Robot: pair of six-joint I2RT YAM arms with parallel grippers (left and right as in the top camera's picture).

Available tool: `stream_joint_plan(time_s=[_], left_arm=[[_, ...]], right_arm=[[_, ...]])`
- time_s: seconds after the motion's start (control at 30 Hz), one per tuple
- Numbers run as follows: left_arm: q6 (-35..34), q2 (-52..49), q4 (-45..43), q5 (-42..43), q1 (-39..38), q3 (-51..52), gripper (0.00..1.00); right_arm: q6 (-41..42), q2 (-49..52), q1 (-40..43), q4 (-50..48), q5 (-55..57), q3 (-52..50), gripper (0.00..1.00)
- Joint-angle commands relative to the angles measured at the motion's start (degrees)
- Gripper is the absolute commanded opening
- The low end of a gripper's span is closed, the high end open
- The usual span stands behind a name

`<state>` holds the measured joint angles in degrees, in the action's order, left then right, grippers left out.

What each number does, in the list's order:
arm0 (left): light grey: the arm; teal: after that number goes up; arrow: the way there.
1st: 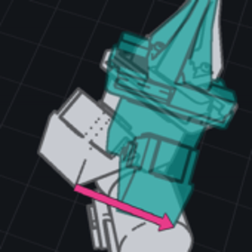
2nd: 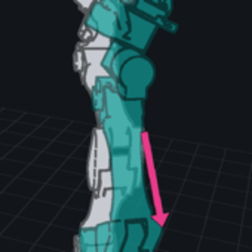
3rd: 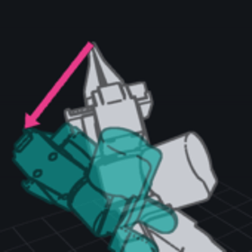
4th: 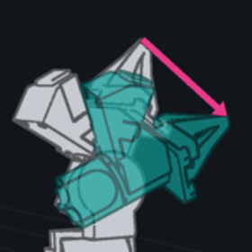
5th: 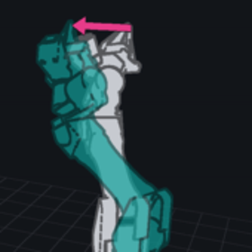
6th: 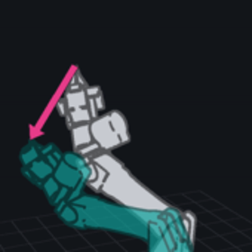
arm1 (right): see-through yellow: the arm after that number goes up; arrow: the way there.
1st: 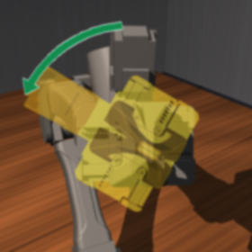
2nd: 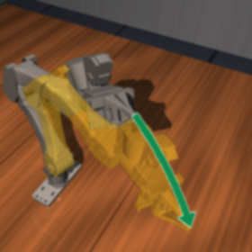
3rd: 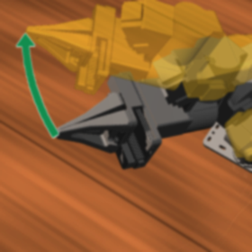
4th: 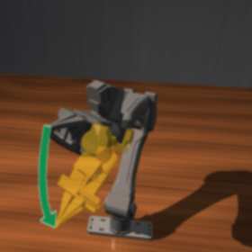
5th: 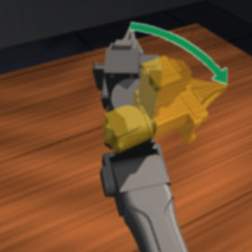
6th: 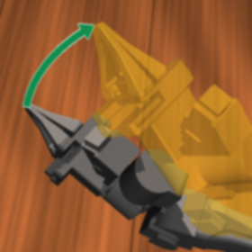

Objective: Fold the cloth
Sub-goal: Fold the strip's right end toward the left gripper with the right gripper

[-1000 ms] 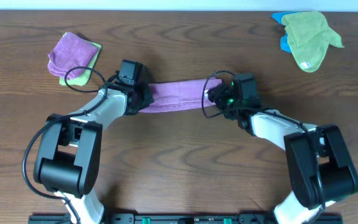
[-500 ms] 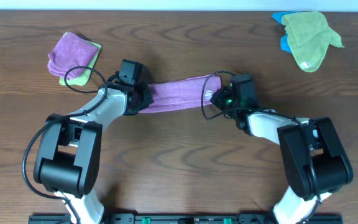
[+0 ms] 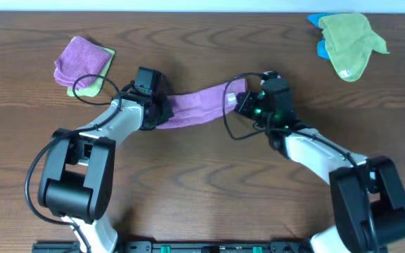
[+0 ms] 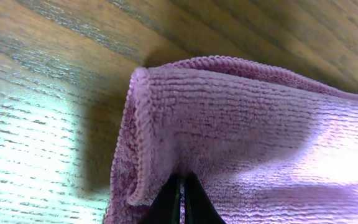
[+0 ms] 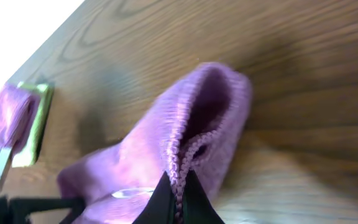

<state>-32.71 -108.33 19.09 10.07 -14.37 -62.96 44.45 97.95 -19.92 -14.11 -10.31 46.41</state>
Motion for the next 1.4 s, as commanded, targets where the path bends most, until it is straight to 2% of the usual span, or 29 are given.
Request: stream_joint_plan(time_s=[0.0, 0.17, 0.5, 0.87, 1.03, 1.17, 1.37], left_arm=[[1.0, -1.0, 0.7, -1.0, 0.1, -1.5, 0.06], [1.0, -1.0, 0.8, -1.0, 0.1, -2.1, 0.06], [1.0, -1.0, 0.8, -1.0, 0.1, -2.1, 0.06], [1.1, -1.0, 0.8, -1.0, 0.1, -2.1, 0.06], [5.6, -1.0, 0.6, -1.0, 0.1, -2.1, 0.06], [6.6, -0.4, 1.3, -1.0, 0.1, -2.3, 0.06], [11.7, 1.0, 6.0, -3.5, 0.1, -5.6, 0.06]], right_arm=[[-1.3, -0.8, -2.5, -0.3, -0.7, -0.3, 0.01], [-1.2, -0.9, -5.2, -3.1, -1.1, 0.3, 0.01], [-2.0, -0.9, -9.5, -2.8, -2.4, 5.4, 0.01], [-2.8, -0.9, -12.3, -2.8, -2.3, 6.6, 0.01], [-4.1, -0.3, -13.1, -0.1, -1.5, 8.1, 0.01], [-5.4, 0.2, -13.1, 1.7, -1.5, 10.1, 0.01], [-6.4, 0.2, -13.2, 4.1, -0.4, 11.8, 0.01]])
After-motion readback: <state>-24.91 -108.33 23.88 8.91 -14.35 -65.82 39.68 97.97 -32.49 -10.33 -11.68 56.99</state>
